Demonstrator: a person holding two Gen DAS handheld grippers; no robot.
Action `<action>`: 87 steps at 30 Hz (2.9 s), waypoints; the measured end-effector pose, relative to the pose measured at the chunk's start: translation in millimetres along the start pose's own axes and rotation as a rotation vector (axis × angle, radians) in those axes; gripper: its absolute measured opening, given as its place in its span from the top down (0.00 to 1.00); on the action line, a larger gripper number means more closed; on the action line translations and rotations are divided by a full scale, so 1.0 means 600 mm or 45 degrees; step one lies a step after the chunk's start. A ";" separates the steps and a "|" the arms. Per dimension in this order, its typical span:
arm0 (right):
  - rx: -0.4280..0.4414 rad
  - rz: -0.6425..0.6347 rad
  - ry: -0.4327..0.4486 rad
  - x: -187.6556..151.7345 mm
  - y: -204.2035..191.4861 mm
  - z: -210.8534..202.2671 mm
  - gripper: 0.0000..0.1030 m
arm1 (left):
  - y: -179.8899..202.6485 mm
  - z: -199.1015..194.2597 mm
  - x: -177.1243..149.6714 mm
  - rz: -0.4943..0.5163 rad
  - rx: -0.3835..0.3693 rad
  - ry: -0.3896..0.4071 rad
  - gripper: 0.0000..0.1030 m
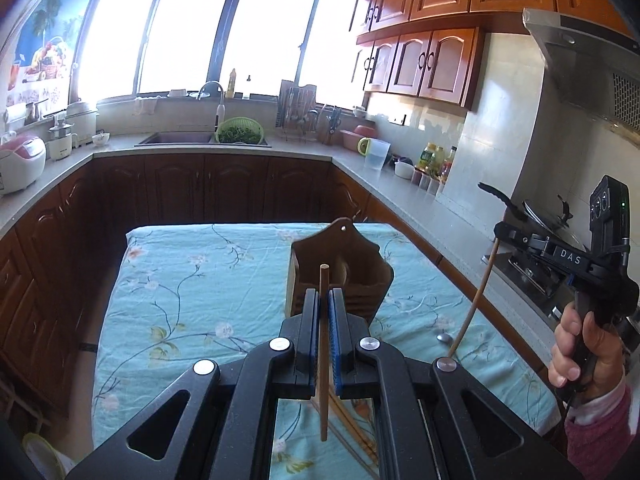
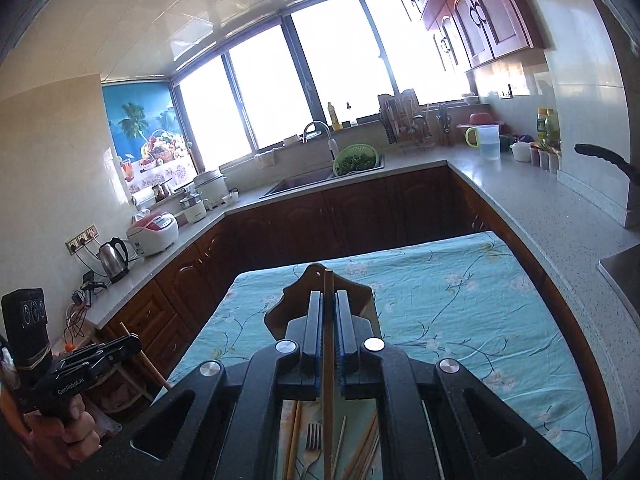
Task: Organize utensils
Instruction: 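Lower the left tool's chopstick into the wooden holder while the right tool inserts its chopstick, then move both open tools back down to the chopsticks on the cloth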
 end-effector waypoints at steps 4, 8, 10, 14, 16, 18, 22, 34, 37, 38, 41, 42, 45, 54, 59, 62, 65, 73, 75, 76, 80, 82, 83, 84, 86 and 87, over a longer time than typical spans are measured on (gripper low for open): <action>-0.015 0.007 0.064 0.033 0.002 0.019 0.95 | 0.009 0.014 0.030 0.024 0.001 0.071 0.97; -0.032 0.036 0.136 0.071 0.012 0.035 0.95 | 0.017 0.026 0.064 0.041 0.003 0.148 0.97; -0.044 0.052 0.170 0.091 0.020 0.044 0.95 | 0.019 0.034 0.083 0.048 0.007 0.196 0.97; -0.070 0.077 0.235 0.131 0.036 0.070 0.95 | 0.016 0.073 0.123 0.020 0.003 0.265 0.97; -0.087 0.087 0.260 0.145 0.044 0.088 0.95 | 0.010 0.103 0.135 0.009 0.018 0.295 0.97; -0.100 0.100 0.267 0.148 0.054 0.112 0.95 | 0.003 0.137 0.141 -0.006 0.026 0.324 0.97; -0.119 0.115 0.244 0.125 0.075 0.168 0.95 | -0.021 0.220 0.119 -0.074 0.035 0.328 0.97; -0.115 0.210 0.167 -0.006 0.113 0.254 0.95 | -0.071 0.413 -0.025 -0.156 0.134 0.135 0.96; -0.098 0.235 0.149 -0.004 0.122 0.250 0.95 | -0.081 0.431 -0.032 -0.173 0.149 0.127 0.95; -0.103 0.230 0.141 -0.003 0.120 0.250 0.95 | -0.087 0.434 -0.031 -0.186 0.147 0.120 0.95; -0.108 0.221 0.125 0.001 0.114 0.253 0.95 | -0.077 0.431 0.000 -0.203 0.142 0.114 0.95; -0.110 0.222 0.122 0.001 0.114 0.253 0.94 | -0.075 0.429 0.005 -0.196 0.145 0.116 0.94; -0.102 0.226 0.100 0.001 0.111 0.259 0.90 | -0.071 0.409 0.014 -0.174 0.164 0.118 0.94; -0.020 0.279 0.139 0.007 0.099 0.208 0.15 | -0.067 0.292 0.024 -0.193 0.173 0.178 0.27; -0.041 0.274 0.229 0.000 0.100 0.115 0.00 | -0.087 0.220 -0.019 -0.234 0.263 0.196 0.01; -0.066 0.263 0.203 -0.034 0.102 0.074 0.00 | -0.100 0.193 -0.065 -0.274 0.274 0.150 0.01; -0.102 0.233 0.139 -0.082 0.102 0.046 0.00 | -0.106 0.173 -0.109 -0.297 0.304 0.091 0.01; -0.178 0.185 -0.098 -0.221 0.100 0.028 0.00 | -0.096 0.151 -0.193 -0.312 0.323 -0.087 0.01; -0.193 0.178 -0.155 -0.246 0.100 0.035 0.00 | -0.093 0.159 -0.203 -0.311 0.334 -0.134 0.01; -0.197 0.179 -0.176 -0.257 0.102 0.039 0.00 | -0.092 0.164 -0.203 -0.312 0.335 -0.153 0.02; -0.210 0.173 -0.244 -0.280 0.105 0.056 0.01 | -0.097 0.192 -0.209 -0.306 0.332 -0.217 0.02; -0.225 0.155 -0.276 -0.288 0.104 0.066 0.02 | -0.093 0.204 -0.213 -0.286 0.337 -0.245 0.02; -0.227 0.148 -0.294 -0.294 0.105 0.070 0.03 | -0.092 0.214 -0.216 -0.276 0.339 -0.256 0.03; -0.228 0.141 -0.318 -0.299 0.104 0.076 0.07 | -0.089 0.220 -0.217 -0.267 0.337 -0.270 0.03; -0.223 0.133 -0.368 -0.310 0.103 0.090 0.16 | -0.086 0.240 -0.225 -0.256 0.330 -0.310 0.10; -0.220 0.130 -0.397 -0.315 0.103 0.098 0.25 | -0.084 0.250 -0.228 -0.252 0.325 -0.336 0.13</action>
Point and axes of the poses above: each gripper's, at about its wrist camera, not at the fingertips, and z roughly the way its jaws point, y to its right, x to its top, the point moved 8 cm from there along z, roughly the way its jaws point, and after that the axes turned 5 degrees about -z, right-handed, at the moved point
